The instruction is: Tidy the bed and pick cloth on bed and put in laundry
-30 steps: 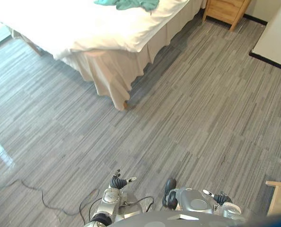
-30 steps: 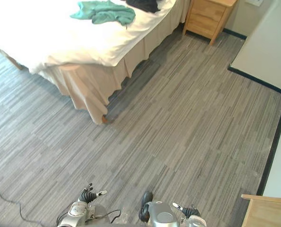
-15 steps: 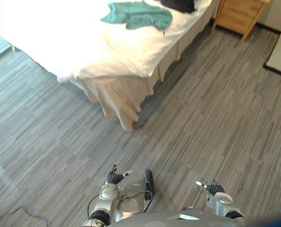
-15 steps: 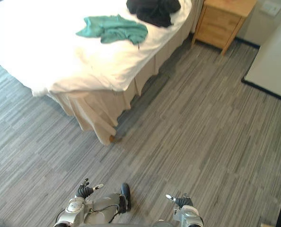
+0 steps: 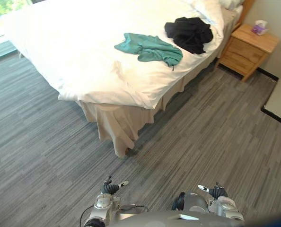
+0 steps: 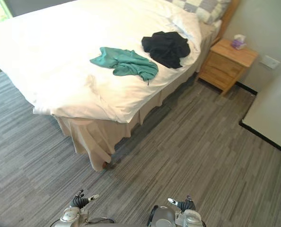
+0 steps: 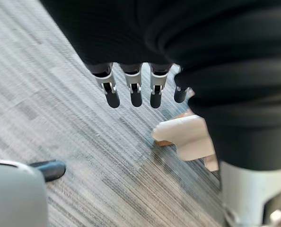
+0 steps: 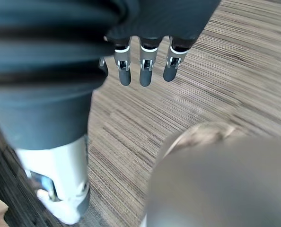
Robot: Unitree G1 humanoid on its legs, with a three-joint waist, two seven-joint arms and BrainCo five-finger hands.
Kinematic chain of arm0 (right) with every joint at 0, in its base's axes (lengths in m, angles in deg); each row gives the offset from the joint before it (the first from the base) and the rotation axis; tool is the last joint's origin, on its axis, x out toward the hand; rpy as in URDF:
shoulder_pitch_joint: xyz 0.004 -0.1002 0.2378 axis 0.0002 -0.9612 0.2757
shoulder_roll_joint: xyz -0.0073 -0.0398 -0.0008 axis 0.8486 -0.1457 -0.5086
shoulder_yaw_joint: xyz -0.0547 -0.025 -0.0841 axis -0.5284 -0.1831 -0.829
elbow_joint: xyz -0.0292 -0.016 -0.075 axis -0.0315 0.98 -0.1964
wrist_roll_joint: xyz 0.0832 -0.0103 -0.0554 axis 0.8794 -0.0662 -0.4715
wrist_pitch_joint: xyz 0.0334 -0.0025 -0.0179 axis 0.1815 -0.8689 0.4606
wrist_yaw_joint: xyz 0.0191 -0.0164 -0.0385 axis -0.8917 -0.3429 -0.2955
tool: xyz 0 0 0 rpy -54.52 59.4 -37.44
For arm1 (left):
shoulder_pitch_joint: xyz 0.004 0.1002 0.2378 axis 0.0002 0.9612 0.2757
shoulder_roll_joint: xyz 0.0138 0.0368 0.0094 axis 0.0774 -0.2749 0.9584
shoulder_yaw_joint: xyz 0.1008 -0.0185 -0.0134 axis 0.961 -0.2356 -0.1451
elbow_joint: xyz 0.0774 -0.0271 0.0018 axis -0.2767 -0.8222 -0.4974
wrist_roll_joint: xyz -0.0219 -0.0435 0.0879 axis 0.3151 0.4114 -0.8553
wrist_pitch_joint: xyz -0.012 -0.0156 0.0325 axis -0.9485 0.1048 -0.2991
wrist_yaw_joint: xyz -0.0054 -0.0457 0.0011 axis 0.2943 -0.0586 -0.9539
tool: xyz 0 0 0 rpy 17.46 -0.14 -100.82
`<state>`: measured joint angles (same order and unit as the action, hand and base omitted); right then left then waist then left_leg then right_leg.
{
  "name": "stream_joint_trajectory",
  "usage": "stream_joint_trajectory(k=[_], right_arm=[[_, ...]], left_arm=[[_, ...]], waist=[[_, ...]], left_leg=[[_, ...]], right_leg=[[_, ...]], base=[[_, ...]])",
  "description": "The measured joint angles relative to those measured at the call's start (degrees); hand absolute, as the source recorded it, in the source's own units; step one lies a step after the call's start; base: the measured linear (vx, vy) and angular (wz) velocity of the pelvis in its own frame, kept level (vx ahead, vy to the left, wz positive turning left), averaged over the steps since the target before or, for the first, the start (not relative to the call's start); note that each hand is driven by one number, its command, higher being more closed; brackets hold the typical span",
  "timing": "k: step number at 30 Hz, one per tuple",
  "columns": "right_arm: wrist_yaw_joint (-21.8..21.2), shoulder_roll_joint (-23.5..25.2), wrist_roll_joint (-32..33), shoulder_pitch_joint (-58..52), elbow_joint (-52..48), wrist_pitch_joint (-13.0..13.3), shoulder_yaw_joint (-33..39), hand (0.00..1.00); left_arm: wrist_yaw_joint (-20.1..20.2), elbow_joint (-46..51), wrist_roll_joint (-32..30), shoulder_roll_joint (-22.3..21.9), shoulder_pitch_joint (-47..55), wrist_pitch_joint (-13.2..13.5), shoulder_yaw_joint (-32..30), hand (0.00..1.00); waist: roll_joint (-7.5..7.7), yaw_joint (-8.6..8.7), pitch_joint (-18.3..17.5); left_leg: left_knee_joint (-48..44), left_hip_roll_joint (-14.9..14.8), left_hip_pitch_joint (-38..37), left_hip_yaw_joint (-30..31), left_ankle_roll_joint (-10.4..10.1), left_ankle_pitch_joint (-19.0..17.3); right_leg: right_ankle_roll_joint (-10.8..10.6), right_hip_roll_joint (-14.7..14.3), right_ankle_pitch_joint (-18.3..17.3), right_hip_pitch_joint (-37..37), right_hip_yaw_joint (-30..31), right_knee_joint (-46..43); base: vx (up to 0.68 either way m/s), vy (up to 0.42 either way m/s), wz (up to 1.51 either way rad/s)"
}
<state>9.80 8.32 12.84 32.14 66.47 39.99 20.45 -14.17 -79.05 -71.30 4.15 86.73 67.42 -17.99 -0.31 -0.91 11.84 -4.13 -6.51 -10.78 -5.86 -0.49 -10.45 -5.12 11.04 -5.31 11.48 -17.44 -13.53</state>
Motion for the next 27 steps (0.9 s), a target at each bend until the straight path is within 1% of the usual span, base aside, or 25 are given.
stream_joint_trajectory(k=[1, 2, 3, 4, 5, 6, 7, 8, 9, 11, 12, 13, 14, 16, 17, 18, 19, 20, 21, 22, 23, 24, 25, 26, 27], right_arm=[[-0.03, -0.02, -0.01, -0.26, 0.83, -0.11, -0.86, 0.00], [-0.25, -1.35, 0.00, 0.39, 1.83, -0.65, -1.19, 0.00], [-0.19, -1.74, 0.00, 0.70, 1.79, -0.61, -1.16, 0.00], [-0.37, -2.09, 0.08, 0.79, 1.88, -0.80, -0.88, 0.00], [-0.59, -2.24, 0.05, 0.48, 1.92, -1.06, -1.18, 0.00], [-0.68, -2.25, 0.09, 0.12, 1.95, -1.08, -1.25, 0.00], [-0.75, -2.37, 0.05, -0.25, 1.93, -1.06, -1.50, 0.00], [-0.80, -2.57, 0.05, -0.22, 2.17, -1.06, -2.33, 0.00], [-0.79, -2.65, 0.05, -0.16, 2.18, -1.03, -2.65, 0.00], [-0.78, -2.69, 0.05, -0.36, 2.44, -1.01, -3.08, 0.00], [-0.71, -2.67, 0.06, -0.42, 3.07, -0.97, -3.55, 0.00], [-0.73, -2.66, 0.05, -0.44, 3.41, -1.00, -3.70, 0.00], [-0.71, -2.66, 0.05, -0.83, 3.71, -0.95, -3.72, 0.00], [-0.70, -2.62, 0.09, -1.87, 4.07, -0.53, -3.74, 0.00], [-0.72, -2.53, 0.08, -2.04, 4.05, -0.45, -3.85, 0.00], [-0.73, -1.78, 0.09, -1.81, 4.05, -0.45, -4.03, 0.00], [-0.72, -1.87, 0.09, -1.45, 4.38, -0.45, -4.05, 0.00], [-0.73, -2.05, 0.09, -0.72, 4.54, -0.48, -3.84, 0.00], [-0.75, -2.32, 0.09, -0.08, 4.56, -0.49, -3.65, 0.00], [-0.78, -2.69, 0.09, 0.12, 4.86, -0.50, -3.63, 0.00], [-0.88, -3.15, 0.09, -0.04, 4.58, -0.48, -3.55, 0.00], [-0.97, -3.43, 0.07, -0.03, 4.35, -0.45, -3.45, 0.00], [-1.17, -1.59, 0.09, 0.11, 4.42, -0.51, -3.69, 0.00], [-1.39, -0.23, 0.05, 0.31, 4.23, -0.40, -3.72, 0.00], [-1.40, 0.06, 0.04, 0.53, 4.26, -0.40, -3.71, 0.00]], left_arm=[[0.00, -0.03, 0.61, 0.40, 0.02, 0.05, 0.02, 0.00], [-0.12, -0.71, 0.94, -0.66, -0.36, 0.00, -0.07, 0.00], [0.04, -0.64, 0.90, -1.21, -0.53, 0.30, -0.15, 0.00], [0.06, -0.66, 0.90, -2.14, -0.45, 0.43, -0.14, 0.00], [0.07, -1.44, 1.08, -2.26, -0.29, 0.52, -0.52, 0.00], [0.06, -1.75, 1.07, -2.23, -0.24, 0.56, -0.87, 0.00], [0.05, -2.03, 1.33, -2.28, -0.10, 0.65, -2.12, 0.00], [0.00, -2.23, 1.51, -2.31, 0.29, 0.67, -3.63, 0.00], [0.01, -2.23, 1.59, -2.38, 0.57, 0.68, -4.56, 0.00], [-0.08, -2.20, 1.90, -2.50, 0.91, 0.69, -5.99, 0.00], [-0.08, -2.15, 2.02, -2.49, 0.91, 0.69, -6.90, 0.00], [-0.10, -2.10, 2.16, -2.46, 0.92, 0.69, -7.11, 0.00], [-0.08, -1.91, 3.18, -2.41, 0.95, 0.72, -7.03, 0.00], [-0.12, -0.99, 4.63, -2.43, 1.24, 0.77, -6.97, 0.00], [-0.09, -0.49, 4.89, -2.40, 1.41, 0.89, -6.97, 0.00], [-0.01, 0.53, 5.85, -2.31, 1.98, 1.56, -6.94, 0.00], [0.02, 1.57, 5.91, -2.32, 1.99, 1.93, -6.89, 0.00], [0.02, 1.83, 5.94, -2.33, 1.96, 1.92, -6.90, 0.00], [0.04, 2.50, 5.97, -2.34, 1.95, 1.97, -6.91, 0.00], [0.04, 2.85, 6.50, -2.34, 2.11, 2.13, -6.94, 0.00], [0.06, 2.83, 6.43, -2.42, 2.35, 2.44, -6.78, 0.00], [0.14, 2.74, 6.53, -2.43, 2.61, 2.49, -6.79, 0.00], [0.09, 2.34, 6.44, -1.15, 2.25, 2.40, -6.97, 0.00], [0.09, 2.39, 6.46, -0.29, 2.34, 2.43, -7.17, 0.00], [0.11, 2.38, 6.42, -0.03, 2.21, 2.42, -7.15, 0.00]], waist=[[1.66, -0.01, -0.04], [-0.44, -0.56, 0.45], [-0.88, -0.82, 0.57], [-1.50, -0.73, 0.92], [-1.61, -0.11, 0.95], [-1.71, -0.13, 0.88], [-1.80, -0.24, 0.68], [-2.58, -0.18, -0.21], [-2.75, -0.11, -0.44], [-2.72, -0.03, -0.69], [-2.49, -0.02, -0.94], [-2.19, -0.06, -1.13], [-1.88, -0.07, -1.33], [-1.16, -0.12, -1.72], [-0.79, -0.55, -1.81], [0.60, -1.75, -1.80], [0.85, -1.78, -1.66], [0.92, -1.62, -1.52], [1.13, -1.62, -1.40], [1.05, -1.89, -1.26], [-0.52, -1.86, -1.34], [-1.47, -1.92, -1.19], [0.01, -1.89, -1.44], [1.65, -2.34, -1.65], [1.83, -2.53, -1.41]], left_leg=[[0.02, 0.32, -1.02, 1.56, -2.59, -1.57], [0.28, -1.60, -1.56, 2.29, -4.05, -1.97], [-0.07, -2.01, -1.05, 2.27, -4.57, -1.45], [-0.14, -2.54, -1.31, 2.41, -4.37, -0.49], [0.01, -3.31, -2.67, 3.24, -4.89, 0.33], [0.03, -3.76, -3.18, 3.71, -4.99, 0.46], [0.26, -4.71, -4.42, 3.94, -5.08, 0.52], [0.08, -5.85, -4.31, 5.00, -5.42, 0.72], [-0.11, -6.50, -4.16, 5.83, -5.94, 1.08], [-1.18, -7.58, -3.17, 7.85, -6.76, 1.60], [-3.40, -8.08, -1.16, 9.82, -6.67, 2.25], [-4.94, -8.09, 0.04, 10.66, -7.05, 3.00], [-8.27, -7.98, 2.17, 11.42, -7.27, 4.36], [-16.32, -7.96, 5.72, 8.58, -9.06, 6.97], [-19.43, -7.90, 7.23, 7.10, -9.52, 8.02], [-24.94, -8.12, 10.45, 2.15, -9.78, 5.93], [-28.65, -7.85, 13.59, -3.41, -8.78, -0.68], [-30.13, -7.08, 15.60, -5.53, -7.79, -2.73], [-30.92, -5.39, 18.68, -8.67, -5.97, -4.49], [-28.05, -2.45, 21.50, -12.80, -4.27, -4.52], [-19.71, 0.04, 22.02, -15.85, -1.80, 1.88], [-17.30, 0.23, 21.94, -17.86, 3.49, 2.68], [-15.71, 1.92, 20.74, -18.74, 3.57, 2.32], [-13.52, 3.08, 20.59, -18.92, 3.85, 2.94], [-12.67, 3.35, 20.33, -18.84, 4.02, 3.30]], right_leg=[[-0.37, 0.50, 9.77, -0.09, 3.64, 7.13], [0.05, -1.44, 10.58, -1.21, 3.24, 6.33], [0.81, -1.67, 9.24, -0.89, 2.76, 5.39], [1.42, -1.68, 4.81, 0.10, 2.44, 0.52], [1.96, -1.68, 0.22, 0.16, 1.75, -4.38], [2.07, -1.71, -1.66, 0.14, 1.60, -6.41], [2.35, -1.91, -4.55, -0.04, 1.04, -9.58], [2.44, -2.11, -6.72, -0.14, -0.38, -11.61], [2.60, -2.29, -7.71, -0.54, -1.35, -12.11], [3.53, -2.46, -8.43, -1.80, -3.55, -12.19], [3.83, -2.53, -8.57, -3.50, -5.48, -11.18], [3.85, -2.57, -8.56, -4.57, -6.07, -10.01], [4.01, -2.63, -8.39, -7.56, -7.37, -7.19], [3.93, -2.49, -8.08, -13.57, -9.78, -2.25], [4.03, -2.02, -7.95, -15.06, -10.56, -1.08], [4.05, -0.85, -7.93, -17.18, -10.82, 0.67], [4.05, -0.07, -7.93, -19.42, -10.87, 2.08], [4.04, 0.49, -7.93, -20.35, -11.06, 2.43], [3.92, 1.55, -7.90, -21.40, -11.59, 2.61], [3.32, 2.59, -7.57, -22.52, -12.26, 2.58], [1.64, 1.80, -7.41, -23.99, -12.99, 2.46], [0.96, 0.63, -7.69, -24.40, -12.73, 2.22], [-0.48, 1.95, -9.46, -24.69, -11.14, 2.87], [-0.48, 1.59, -9.25, -23.65, -8.59, 4.65], [-0.81, 0.93, -8.92, -23.55, -7.59, 5.72]], base=[[0.38, -0.407, 0.62], [0.34, -0.389, 0.53], [0.27, -0.345, 0.28], [0.22, -0.282, 0.46], [0.23, -0.292, 0.52], [0.25, -0.276, 0.48], [0.32, -0.293, 0.42], [0.32, -0.261, 0.46], [0.26, -0.192, 0.46], [0.22, -0.142, 0.59], [0.26, -0.145, 0.80], [0.28, -0.129, 1.05], [0.29, -0.110, 1.14], [0.30, -0.112, 1.06], [0.23, -0.063, 0.68], [0.22, -0.007, 0.67], [0.20, 0.029, 0.70], [0.20, 0.101, 0.70], [0.15, 0.127, 0.65], [0.24, 0.252, 0.65], [0.20, 0.239, 0.45], [0.25, 0.265, 0.48], [0.19, 0.147, 0.30], [0.19, 0.108, 0.28], [0.14, 0.044, 0.04]])
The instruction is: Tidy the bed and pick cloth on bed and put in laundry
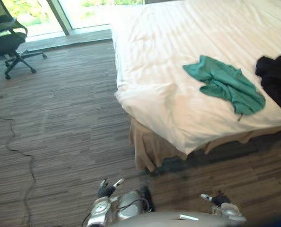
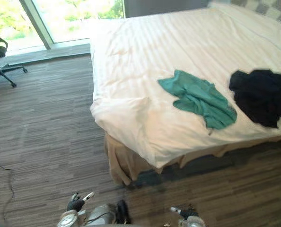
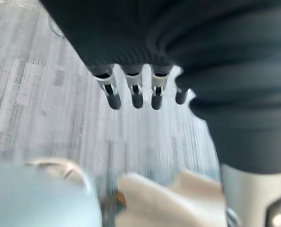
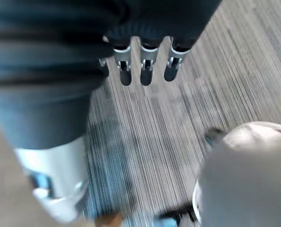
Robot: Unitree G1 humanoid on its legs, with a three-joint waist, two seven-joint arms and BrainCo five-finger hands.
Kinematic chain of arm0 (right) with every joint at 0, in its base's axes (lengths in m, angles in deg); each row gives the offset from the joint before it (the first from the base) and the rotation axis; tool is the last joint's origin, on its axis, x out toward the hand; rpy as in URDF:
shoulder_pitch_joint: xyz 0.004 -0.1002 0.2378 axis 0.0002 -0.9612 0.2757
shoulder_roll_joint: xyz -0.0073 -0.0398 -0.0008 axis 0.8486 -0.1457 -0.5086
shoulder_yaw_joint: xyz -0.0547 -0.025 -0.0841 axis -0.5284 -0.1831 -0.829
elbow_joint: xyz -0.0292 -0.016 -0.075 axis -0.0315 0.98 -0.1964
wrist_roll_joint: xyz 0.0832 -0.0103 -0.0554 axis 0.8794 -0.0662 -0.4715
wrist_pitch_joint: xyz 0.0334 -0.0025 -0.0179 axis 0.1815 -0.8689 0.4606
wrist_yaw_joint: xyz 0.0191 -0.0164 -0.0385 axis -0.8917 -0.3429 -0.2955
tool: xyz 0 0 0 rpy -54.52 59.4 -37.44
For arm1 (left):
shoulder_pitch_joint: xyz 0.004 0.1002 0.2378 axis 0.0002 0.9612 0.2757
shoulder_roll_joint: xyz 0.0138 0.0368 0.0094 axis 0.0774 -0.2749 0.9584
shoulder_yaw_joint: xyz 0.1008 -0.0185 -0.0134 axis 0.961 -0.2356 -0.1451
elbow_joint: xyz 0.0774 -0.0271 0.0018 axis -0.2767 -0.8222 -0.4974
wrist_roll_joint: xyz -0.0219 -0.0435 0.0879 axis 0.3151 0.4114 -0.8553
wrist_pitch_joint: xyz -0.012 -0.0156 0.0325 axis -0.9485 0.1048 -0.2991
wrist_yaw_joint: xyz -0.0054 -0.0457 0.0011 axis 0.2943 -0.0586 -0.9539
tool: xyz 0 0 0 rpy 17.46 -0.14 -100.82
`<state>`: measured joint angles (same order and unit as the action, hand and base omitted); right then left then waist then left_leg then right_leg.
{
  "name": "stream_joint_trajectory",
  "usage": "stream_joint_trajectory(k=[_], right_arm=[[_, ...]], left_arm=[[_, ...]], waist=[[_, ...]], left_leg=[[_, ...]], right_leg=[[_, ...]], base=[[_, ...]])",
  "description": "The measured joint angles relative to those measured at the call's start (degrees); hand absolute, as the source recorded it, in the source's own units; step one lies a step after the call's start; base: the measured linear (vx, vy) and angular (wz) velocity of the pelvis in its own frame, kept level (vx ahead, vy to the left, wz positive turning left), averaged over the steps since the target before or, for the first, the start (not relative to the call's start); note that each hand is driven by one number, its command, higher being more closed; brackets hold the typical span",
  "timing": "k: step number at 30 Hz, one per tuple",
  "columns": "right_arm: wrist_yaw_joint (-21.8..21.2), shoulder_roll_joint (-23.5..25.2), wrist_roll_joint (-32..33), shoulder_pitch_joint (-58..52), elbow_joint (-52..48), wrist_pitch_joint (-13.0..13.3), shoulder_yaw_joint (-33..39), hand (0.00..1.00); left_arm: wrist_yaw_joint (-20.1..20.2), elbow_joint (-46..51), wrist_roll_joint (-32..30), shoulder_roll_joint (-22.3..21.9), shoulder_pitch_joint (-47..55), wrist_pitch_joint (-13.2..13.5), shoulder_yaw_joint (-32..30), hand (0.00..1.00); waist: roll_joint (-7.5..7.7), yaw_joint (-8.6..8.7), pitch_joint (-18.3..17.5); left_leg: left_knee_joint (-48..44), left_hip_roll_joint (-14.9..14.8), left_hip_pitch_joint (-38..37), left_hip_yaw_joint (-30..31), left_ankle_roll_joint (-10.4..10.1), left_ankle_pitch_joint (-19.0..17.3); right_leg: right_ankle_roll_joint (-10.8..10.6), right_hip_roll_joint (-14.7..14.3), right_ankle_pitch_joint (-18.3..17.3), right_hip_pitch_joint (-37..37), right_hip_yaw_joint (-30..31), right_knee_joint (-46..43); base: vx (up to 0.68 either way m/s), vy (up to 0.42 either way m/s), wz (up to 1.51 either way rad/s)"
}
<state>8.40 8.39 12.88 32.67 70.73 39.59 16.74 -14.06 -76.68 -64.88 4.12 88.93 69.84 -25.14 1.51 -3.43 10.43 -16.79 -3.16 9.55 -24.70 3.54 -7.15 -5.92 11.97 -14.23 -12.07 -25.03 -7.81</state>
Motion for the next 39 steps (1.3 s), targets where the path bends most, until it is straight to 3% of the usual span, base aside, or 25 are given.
stream_joint_trajectory(k=[2, 6, 8, 9, 10, 11, 12, 13, 16, 18, 19, 20, 23, 28, 34, 39], right_arm=[[0.07, -0.15, -0.14, 0.42, 0.15, -0.22, 0.02, 0.00], [0.05, -0.20, -0.16, -0.88, -1.09, -0.06, 0.15, 0.00], [-0.01, -0.39, -0.11, -0.60, -1.33, -0.04, 0.23, 0.00], [-0.02, -0.43, -0.11, -0.65, -2.57, 0.00, 0.26, 0.00], [-0.01, 0.06, -0.10, -0.72, -3.36, 0.13, 0.43, 0.00], [-0.01, 0.04, -0.09, -0.76, -3.41, 0.27, 0.46, 0.00], [-0.02, 0.77, -0.16, -1.47, -3.40, 0.43, 0.32, 0.00], [-0.01, 1.20, -0.12, -2.14, -3.27, 0.47, 0.15, 0.00], [-0.02, 0.55, -0.12, -2.21, -3.22, 0.49, 0.18, 0.00], [-0.01, 0.58, -0.15, -2.19, -3.09, 0.41, -0.02, 0.00], [-0.02, 0.71, -0.12, -2.28, -2.54, 0.35, 0.06, 0.00], [-0.03, -0.02, -0.15, -2.33, -2.10, 0.31, -0.05, 0.00], [-0.04, -0.92, -0.15, -2.99, -2.05, -0.26, -0.14, 0.00], [0.01, -1.10, -0.11, -4.72, -2.00, -0.67, -1.03, 0.00], [-0.07, 0.09, 0.04, -4.86, -0.37, -0.70, 0.59, 0.00], [-0.59, -0.10, 0.67, -4.94, 0.17, -0.72, 5.11, 0.00]], left_arm=[[0.11, -0.20, 0.00, 0.10, 0.58, -0.61, -0.10, 0.00], [0.71, -2.87, -0.07, 0.00, 2.44, -1.20, -0.63, 0.00], [0.73, -4.20, -0.07, -0.92, 2.42, -1.29, -0.94, 0.00], [0.75, -4.52, -0.12, -0.62, 2.41, -1.39, -0.84, 0.00], [0.81, -4.51, -0.26, 0.50, 2.28, -1.76, -0.47, 0.00], [0.81, -4.57, -0.66, 1.04, 2.27, -2.01, -0.09, 0.00], [0.79, -4.65, -1.16, 2.40, 2.42, -2.35, 0.27, 0.00], [0.79, -4.63, -1.20, 3.04, 2.33, -2.37, 0.23, 0.00], [0.77, -4.60, -1.27, 2.64, 2.17, -2.38, 0.23, 0.00], [0.79, -4.53, -1.30, 2.95, 2.12, -2.35, 0.29, 0.00], [0.76, -4.73, -1.38, 3.17, 2.07, -2.50, 0.32, 0.00], [0.79, -4.63, -1.87, 2.46, 1.80, -2.36, 0.30, 0.00], [0.81, -4.66, -2.66, 1.25, 1.96, -2.37, 0.13, 0.00], [0.76, -4.60, -2.72, 1.29, 2.05, -2.30, -0.85, 0.00], [0.50, -4.66, 3.02, 1.19, 2.41, -2.29, -8.21, 0.00], [-0.98, -4.38, 8.77, 2.18, 1.54, -1.99, -16.64, 0.00]], waist=[[-0.61, -0.60, 0.94], [-1.37, 0.19, 0.59], [-2.92, 0.52, 0.29], [-2.89, 0.86, 0.39], [-1.97, 0.93, 0.99], [-1.33, 0.92, 1.46], [0.86, 1.26, 1.37], [2.15, 0.82, 1.17], [1.42, 1.14, 1.10], [1.99, 0.94, 0.59], [2.14, 1.19, -0.03], [0.90, 0.94, -0.15], [-0.80, 1.07, -1.07], [-0.65, 1.05, -1.77], [1.31, 0.87, -2.50], [0.25, 1.26, -2.45]], left_leg=[[2.95, 0.58, -3.11, -0.97, 0.37, 0.48], [13.85, 3.46, -11.53, -1.21, -1.07, 3.97], [19.19, 2.68, -13.77, -0.35, -2.25, 4.68], [20.47, 1.78, -14.65, 0.91, -2.76, 4.98], [20.34, 1.26, -15.70, 1.97, -2.79, 5.40], [20.00, 0.96, -16.07, 2.43, -2.57, 5.73], [19.61, 0.96, -16.57, 3.40, -2.52, 5.53], [19.64, 0.88, -16.94, 3.79, -2.78, 5.46], [19.55, -0.42, -17.13, 4.25, -4.31, 6.13], [19.76, -0.61, -16.82, 4.19, -5.85, 6.78], [20.43, -0.89, -16.54, 4.75, -7.04, 7.49], [21.16, -2.09, -16.42, 4.39, -7.92, 8.04], [22.36, -4.55, -16.76, 3.54, -9.19, 8.73], [22.36, -5.15, -17.55, 4.87, -9.97, 8.37], [22.38, -3.86, -16.80, 6.76, -9.96, 8.36], [22.41, -3.19, -17.51, 8.12, -9.95, 8.36]], right_leg=[[0.44, -2.30, 1.42, 0.00, 3.11, 4.12], [0.30, -2.22, 3.05, -2.02, 3.82, 3.42], [-0.23, -2.39, 2.71, 2.23, 4.03, -6.16], [-0.75, -1.71, 3.06, 7.08, 4.21, -16.94], [-1.70, -0.42, 4.35, 10.61, 5.27, -26.48], [-1.93, 0.42, 4.63, 12.17, 6.21, -30.49], [-0.60, 1.53, 2.79, 13.05, 6.85, -33.81], [0.50, 3.10, 0.78, 13.64, 6.39, -33.11], [1.30, 5.37, 1.25, 13.71, 5.03, -21.75], [2.30, 5.30, 10.11, 13.59, 5.63, -10.00], [0.38, 3.76, 9.97, 12.27, 6.97, -6.87], [0.46, 2.02, 10.11, 11.39, 6.78, -3.62], [-0.07, -1.88, 11.40, 8.67, 5.86, 3.57], [-0.44, -3.24, 11.69, 5.52, 4.23, 6.91], [-1.24, -2.35, 12.19, 3.69, 2.13, 9.36], [-1.26, -1.85, 12.20, 1.72, 0.45, 9.91]], base=[[0.07, 0.005, -0.18], [0.03, -0.055, -0.26], [-0.06, -0.023, -0.09], [-0.04, -0.031, 0.08], [0.00, -0.033, 0.19], [0.07, -0.096, 0.47], [0.07, -0.130, 0.52], [0.10, -0.139, 0.48], [0.11, -0.130, 0.08], [0.18, -0.262, -0.05], [0.16, -0.297, -0.11], [0.12, -0.234, -0.18], [0.10, -0.203, -0.18], [0.07, -0.077, 0.12], [0.03, 0.015, 0.22], [0.01, 0.010, 0.16]])
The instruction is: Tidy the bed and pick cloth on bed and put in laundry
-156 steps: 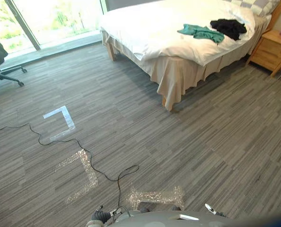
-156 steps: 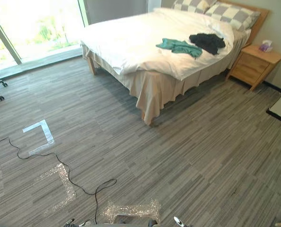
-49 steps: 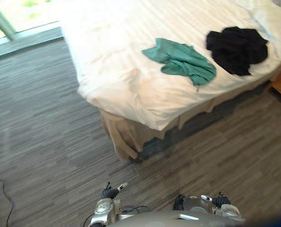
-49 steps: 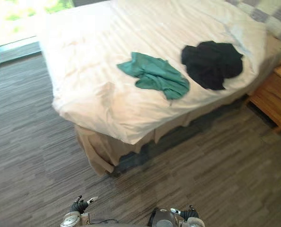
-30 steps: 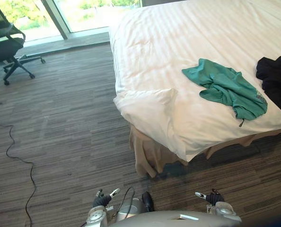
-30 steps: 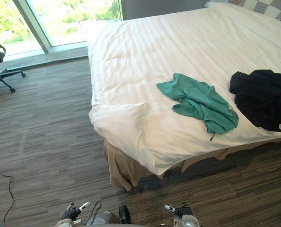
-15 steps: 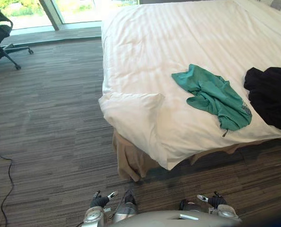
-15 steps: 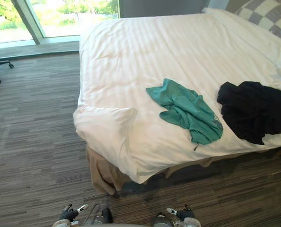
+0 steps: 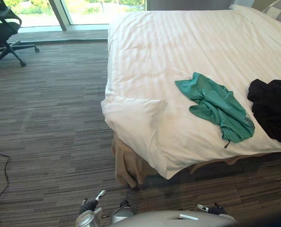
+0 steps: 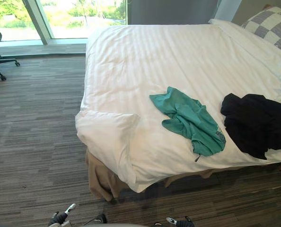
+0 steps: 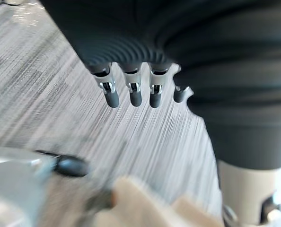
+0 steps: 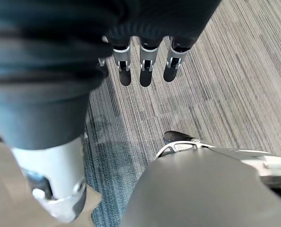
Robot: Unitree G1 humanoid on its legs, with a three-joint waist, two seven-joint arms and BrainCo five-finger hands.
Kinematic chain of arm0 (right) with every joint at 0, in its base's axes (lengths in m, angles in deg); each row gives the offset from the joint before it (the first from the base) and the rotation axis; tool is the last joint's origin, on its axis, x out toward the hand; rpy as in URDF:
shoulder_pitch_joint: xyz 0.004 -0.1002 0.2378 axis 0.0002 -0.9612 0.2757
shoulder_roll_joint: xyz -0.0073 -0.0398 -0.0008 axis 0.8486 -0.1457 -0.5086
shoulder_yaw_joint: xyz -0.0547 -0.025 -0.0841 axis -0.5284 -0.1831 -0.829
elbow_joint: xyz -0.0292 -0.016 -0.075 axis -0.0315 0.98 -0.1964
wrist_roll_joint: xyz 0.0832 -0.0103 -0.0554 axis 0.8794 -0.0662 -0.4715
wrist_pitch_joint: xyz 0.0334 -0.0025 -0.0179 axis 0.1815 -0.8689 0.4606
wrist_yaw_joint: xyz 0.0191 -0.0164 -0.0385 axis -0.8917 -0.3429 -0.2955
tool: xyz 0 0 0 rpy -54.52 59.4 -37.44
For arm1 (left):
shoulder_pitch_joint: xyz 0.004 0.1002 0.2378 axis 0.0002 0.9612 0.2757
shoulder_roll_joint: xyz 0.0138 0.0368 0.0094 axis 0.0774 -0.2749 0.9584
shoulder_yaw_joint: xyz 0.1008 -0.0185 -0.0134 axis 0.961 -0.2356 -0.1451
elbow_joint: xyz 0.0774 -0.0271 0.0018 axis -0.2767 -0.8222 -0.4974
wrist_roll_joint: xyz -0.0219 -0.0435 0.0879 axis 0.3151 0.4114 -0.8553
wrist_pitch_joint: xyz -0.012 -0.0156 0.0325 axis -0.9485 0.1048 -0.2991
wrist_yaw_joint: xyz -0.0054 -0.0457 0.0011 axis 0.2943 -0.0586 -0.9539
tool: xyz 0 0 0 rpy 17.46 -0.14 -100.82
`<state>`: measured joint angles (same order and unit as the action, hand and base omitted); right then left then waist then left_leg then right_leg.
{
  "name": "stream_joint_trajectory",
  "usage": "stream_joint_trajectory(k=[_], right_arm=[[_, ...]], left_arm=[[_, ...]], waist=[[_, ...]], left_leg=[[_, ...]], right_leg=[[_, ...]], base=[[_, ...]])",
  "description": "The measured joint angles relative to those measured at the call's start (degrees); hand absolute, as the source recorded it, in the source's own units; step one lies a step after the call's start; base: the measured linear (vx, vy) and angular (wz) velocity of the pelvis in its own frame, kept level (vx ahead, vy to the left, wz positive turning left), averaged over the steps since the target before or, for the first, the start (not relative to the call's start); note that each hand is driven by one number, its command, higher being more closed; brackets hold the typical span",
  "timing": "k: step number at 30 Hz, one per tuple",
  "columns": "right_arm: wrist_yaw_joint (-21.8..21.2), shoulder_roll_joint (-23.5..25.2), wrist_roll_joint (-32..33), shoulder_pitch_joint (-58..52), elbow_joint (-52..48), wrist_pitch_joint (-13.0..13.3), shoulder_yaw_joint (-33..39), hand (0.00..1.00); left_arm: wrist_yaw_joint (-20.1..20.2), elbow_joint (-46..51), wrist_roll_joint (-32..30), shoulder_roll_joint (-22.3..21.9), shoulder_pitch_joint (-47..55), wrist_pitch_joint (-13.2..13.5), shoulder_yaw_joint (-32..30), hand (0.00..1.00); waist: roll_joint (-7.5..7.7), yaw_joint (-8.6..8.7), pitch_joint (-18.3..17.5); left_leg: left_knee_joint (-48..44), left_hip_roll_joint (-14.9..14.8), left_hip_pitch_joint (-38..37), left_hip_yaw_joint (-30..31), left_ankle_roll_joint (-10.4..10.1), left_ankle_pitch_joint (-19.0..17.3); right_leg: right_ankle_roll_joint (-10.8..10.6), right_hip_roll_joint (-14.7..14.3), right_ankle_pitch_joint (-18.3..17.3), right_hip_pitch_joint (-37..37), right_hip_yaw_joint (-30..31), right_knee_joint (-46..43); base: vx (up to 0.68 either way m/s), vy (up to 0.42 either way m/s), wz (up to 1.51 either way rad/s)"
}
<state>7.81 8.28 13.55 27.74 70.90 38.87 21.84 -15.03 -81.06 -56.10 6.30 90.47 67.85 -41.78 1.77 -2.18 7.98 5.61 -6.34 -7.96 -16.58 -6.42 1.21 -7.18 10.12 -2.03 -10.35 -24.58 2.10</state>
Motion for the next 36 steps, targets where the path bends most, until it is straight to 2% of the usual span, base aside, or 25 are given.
stream_joint_trajectory(k=[4, 7, 11, 15, 17, 20, 27, 29, 36], right_arm=[[0.07, -0.16, 0.04, -0.03, 0.02, -0.02, 0.30, 0.00], [0.70, -0.11, 0.37, 0.04, -0.05, -0.01, -0.32, 0.00], [1.66, -0.16, 1.11, 0.43, -0.63, 0.00, -2.38, 0.00], [1.85, -0.22, 1.53, 0.28, -1.15, -0.02, -2.85, 0.00], [1.86, -0.24, 1.54, 0.26, -1.26, -0.02, -2.86, 0.00], [1.80, -0.48, 1.54, 0.19, -1.82, -0.02, -2.85, 0.00], [1.47, -0.57, 1.53, -0.67, -2.92, 0.00, -2.39, 0.00], [1.05, -0.45, 1.51, -0.74, -2.92, -0.01, -1.23, 0.00], [0.32, -0.45, 1.47, -2.27, -3.89, -0.04, 0.43, 0.00]], left_arm=[[-4.76, 3.57, 6.54, 0.94, -1.53, 2.08, -3.94, 0.00], [-8.57, 10.78, 10.62, 0.99, -1.95, 4.12, -3.78, 0.00], [-12.95, 21.72, 11.05, 1.26, -2.37, 6.66, -3.79, 0.00], [-16.35, 29.45, 9.85, 1.76, -3.95, 7.16, -3.10, 0.00], [-17.20, 33.29, 7.19, 3.04, -4.29, 7.11, -1.33, 0.00], [-17.38, 39.03, -1.64, 6.05, -6.19, 6.33, 2.63, 0.00], [-17.96, 47.85, -16.96, 7.85, -8.66, 3.51, 9.28, 0.00], [-16.72, 49.62, -21.91, 8.63, -9.13, 2.81, 12.67, 0.00], [-14.01, 49.76, -32.00, 10.52, -12.84, 0.85, 18.82, 0.00]], waist=[[-1.01, 0.11, -0.53], [-1.10, -0.01, -0.60], [-1.01, -0.54, -0.81], [-1.11, -0.60, -0.76], [-1.20, -0.59, -0.70], [-1.48, -0.66, -0.15], [-2.15, -0.23, 0.50], [-2.30, 0.26, 0.60], [-3.63, 2.30, 0.99]], left_leg=[[0.20, 0.05, -0.11, 0.96, 0.01, 0.01], [0.33, 0.17, -0.47, 1.80, 0.15, 0.10], [0.38, 0.33, -0.79, 2.92, 0.23, 0.12], [0.33, 0.44, -1.05, 3.85, 0.39, 0.26], [0.05, 0.46, -1.00, 4.17, 0.45, 0.33], [0.04, 0.47, -0.92, 4.15, 0.47, 0.34], [0.02, 0.36, -1.17, 2.92, 0.49, 0.34], [0.02, 0.33, -1.72, 2.05, 0.48, 0.30], [0.04, 0.15, -3.75, -0.38, 0.48, -0.37]], right_leg=[[0.00, -0.02, 0.00, -0.41, -0.65, 0.08], [0.02, 0.04, -0.01, -1.45, -1.47, 0.14], [0.05, 0.08, -0.05, -2.25, -2.12, 0.33], [0.08, 0.08, -0.07, -3.21, -3.06, 0.41], [0.10, 0.05, -0.08, -3.32, -3.31, 0.39], [0.15, 0.10, -0.10, -3.12, -3.25, 0.17], [0.32, 0.09, -0.21, -2.72, -2.34, 0.01], [0.34, 0.10, -0.20, -2.66, -1.33, 0.01], [0.30, 0.04, -0.16, -3.00, 1.14, 0.01]], base=[[-0.03, -0.005, 0.10], [-0.03, -0.004, 0.15], [-0.04, 0.000, 0.08], [-0.01, -0.003, 0.13], [0.00, -0.001, 0.08], [0.00, 0.000, 0.00], [0.00, 0.004, -0.07], [0.01, 0.006, -0.19], [-0.01, 0.009, -0.19]])
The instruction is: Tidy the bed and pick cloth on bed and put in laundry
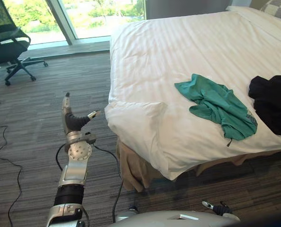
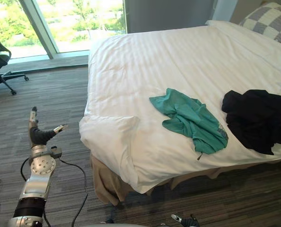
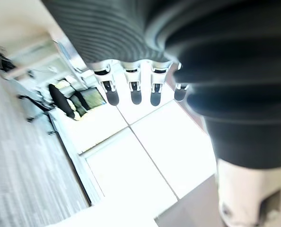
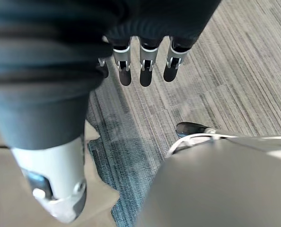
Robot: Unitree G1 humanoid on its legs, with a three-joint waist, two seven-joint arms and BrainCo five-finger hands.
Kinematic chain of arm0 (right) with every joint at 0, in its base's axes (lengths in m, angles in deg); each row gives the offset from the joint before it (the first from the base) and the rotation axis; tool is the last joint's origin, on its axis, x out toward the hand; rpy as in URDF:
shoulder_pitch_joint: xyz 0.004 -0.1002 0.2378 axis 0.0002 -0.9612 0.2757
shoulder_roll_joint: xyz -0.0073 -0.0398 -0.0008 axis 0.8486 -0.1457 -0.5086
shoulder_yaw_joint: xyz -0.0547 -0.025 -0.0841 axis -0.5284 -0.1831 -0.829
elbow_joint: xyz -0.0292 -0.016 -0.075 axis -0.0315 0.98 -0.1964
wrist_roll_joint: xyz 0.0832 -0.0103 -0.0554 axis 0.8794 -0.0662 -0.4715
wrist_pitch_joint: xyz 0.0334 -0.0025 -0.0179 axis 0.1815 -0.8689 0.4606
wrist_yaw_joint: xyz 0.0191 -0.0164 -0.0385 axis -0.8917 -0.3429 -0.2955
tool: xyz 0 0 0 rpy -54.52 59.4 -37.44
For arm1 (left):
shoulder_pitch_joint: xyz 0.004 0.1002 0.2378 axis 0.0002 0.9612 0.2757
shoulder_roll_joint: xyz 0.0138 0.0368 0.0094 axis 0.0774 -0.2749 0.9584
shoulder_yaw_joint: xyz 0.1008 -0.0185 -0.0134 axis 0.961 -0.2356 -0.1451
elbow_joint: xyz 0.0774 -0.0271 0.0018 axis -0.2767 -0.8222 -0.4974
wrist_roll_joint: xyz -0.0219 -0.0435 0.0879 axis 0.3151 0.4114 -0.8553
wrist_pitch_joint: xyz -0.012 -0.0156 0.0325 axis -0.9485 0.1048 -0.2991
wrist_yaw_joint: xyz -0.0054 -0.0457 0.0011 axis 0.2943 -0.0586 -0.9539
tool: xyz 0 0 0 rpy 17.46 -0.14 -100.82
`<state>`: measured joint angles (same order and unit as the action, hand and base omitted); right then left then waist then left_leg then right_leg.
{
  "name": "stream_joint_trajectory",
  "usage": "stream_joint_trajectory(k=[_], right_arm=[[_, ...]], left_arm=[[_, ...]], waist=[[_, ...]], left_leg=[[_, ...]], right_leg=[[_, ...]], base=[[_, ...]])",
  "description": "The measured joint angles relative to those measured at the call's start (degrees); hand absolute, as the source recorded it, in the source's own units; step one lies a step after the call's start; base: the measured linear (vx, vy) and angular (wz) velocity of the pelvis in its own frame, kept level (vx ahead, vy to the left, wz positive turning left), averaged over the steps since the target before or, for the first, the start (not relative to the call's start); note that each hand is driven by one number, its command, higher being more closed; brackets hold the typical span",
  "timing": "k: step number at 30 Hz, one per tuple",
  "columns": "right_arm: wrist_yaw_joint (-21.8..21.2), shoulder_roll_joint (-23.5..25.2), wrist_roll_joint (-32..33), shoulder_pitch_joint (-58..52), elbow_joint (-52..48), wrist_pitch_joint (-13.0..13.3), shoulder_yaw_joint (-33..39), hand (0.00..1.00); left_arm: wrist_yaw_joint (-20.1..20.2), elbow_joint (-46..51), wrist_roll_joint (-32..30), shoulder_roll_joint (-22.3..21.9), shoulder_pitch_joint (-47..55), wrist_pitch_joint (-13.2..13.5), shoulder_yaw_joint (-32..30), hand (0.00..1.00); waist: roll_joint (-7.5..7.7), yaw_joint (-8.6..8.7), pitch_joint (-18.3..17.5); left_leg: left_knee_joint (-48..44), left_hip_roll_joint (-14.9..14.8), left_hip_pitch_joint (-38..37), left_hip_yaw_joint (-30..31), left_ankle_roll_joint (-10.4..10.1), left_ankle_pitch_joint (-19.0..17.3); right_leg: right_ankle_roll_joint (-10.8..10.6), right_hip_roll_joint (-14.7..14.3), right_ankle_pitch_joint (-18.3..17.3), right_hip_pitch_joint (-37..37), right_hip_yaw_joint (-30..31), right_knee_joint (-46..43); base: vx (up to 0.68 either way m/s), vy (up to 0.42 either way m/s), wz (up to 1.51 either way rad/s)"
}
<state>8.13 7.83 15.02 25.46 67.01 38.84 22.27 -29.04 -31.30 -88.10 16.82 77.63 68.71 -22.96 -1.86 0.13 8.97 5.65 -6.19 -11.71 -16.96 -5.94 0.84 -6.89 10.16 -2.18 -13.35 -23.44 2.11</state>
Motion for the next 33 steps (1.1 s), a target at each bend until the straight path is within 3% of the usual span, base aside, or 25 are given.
stream_joint_trajectory(k=[7, 10, 15, 18, 22, 29, 33], right_arm=[[-0.26, 0.00, 0.00, -2.24, -0.04, -0.11, 2.03, 0.00], [-0.35, 0.01, 0.00, -2.39, -0.27, -0.13, 3.11, 0.00], [-0.30, -0.27, -0.01, -2.16, -1.32, -0.31, 5.28, 0.00], [-0.18, -0.87, 0.00, -0.60, -1.63, -0.28, 6.24, 0.00], [0.17, -0.77, 0.06, 3.62, -1.69, 0.11, 6.65, 0.00], [0.96, -0.84, 1.26, 6.81, -1.64, 0.11, 7.45, 0.00], [1.22, -0.94, 2.33, 8.22, -1.58, 0.09, 7.73, 0.00]], left_arm=[[2.42, -1.91, -2.98, 2.25, -5.23, -1.41, 6.28, 0.00], [4.05, -4.62, -4.43, 4.97, -8.14, -1.90, 8.66, 0.00], [7.31, -11.04, -7.38, 8.42, -15.85, -2.30, 15.38, 0.00], [8.93, -13.05, -8.65, 9.04, -21.06, -2.40, 18.20, 0.00], [10.67, -13.55, -9.55, 10.54, -29.45, -2.39, 20.90, 0.00], [11.54, -13.66, -9.43, 11.43, -33.76, -2.45, 20.97, 0.00], [13.70, -14.07, -9.34, 11.89, -37.21, -2.92, 21.79, 0.00]], waist=[[-0.54, 1.13, -0.17], [-0.67, 2.47, -0.11], [-1.68, 3.22, 1.16], [-2.65, 3.59, 3.56], [-1.70, 3.66, 8.84], [-2.17, 3.78, 12.30], [-2.24, 3.69, 14.23]], left_leg=[[-0.01, -0.05, -0.23, -1.56, -0.14, -0.52], [-0.03, 0.11, -0.21, -1.73, -0.15, -0.52], [-0.06, 0.10, 0.12, -2.50, -0.14, -0.51], [-0.24, 0.07, 2.65, -2.75, 0.42, -0.07], [-5.48, -0.42, 9.27, -3.23, 1.39, -0.95], [-12.03, -1.42, 18.25, -4.85, 2.01, -3.27], [-14.71, -1.94, 20.00, -4.56, 2.08, -4.09]], right_leg=[[-0.10, -0.24, 0.82, 0.32, 1.52, 1.32], [0.04, -0.23, 1.24, 0.08, 1.56, 2.10], [0.19, -0.21, 1.63, 0.99, 2.18, 1.97], [0.32, 0.15, 1.86, 4.22, 3.08, -0.19], [0.43, 1.20, 1.78, 11.27, 5.16, -4.51], [0.43, 1.87, 1.82, 20.57, 7.95, -8.27], [0.55, 1.92, 1.82, 21.17, 7.78, -8.82]], base=[[0.00, 0.004, -0.12], [0.00, 0.000, 0.00], [-0.01, 0.001, -0.07], [-0.05, 0.017, -0.08], [-0.10, 0.016, -0.11], [-0.07, 0.013, -0.15], [0.02, 0.001, 0.03]])
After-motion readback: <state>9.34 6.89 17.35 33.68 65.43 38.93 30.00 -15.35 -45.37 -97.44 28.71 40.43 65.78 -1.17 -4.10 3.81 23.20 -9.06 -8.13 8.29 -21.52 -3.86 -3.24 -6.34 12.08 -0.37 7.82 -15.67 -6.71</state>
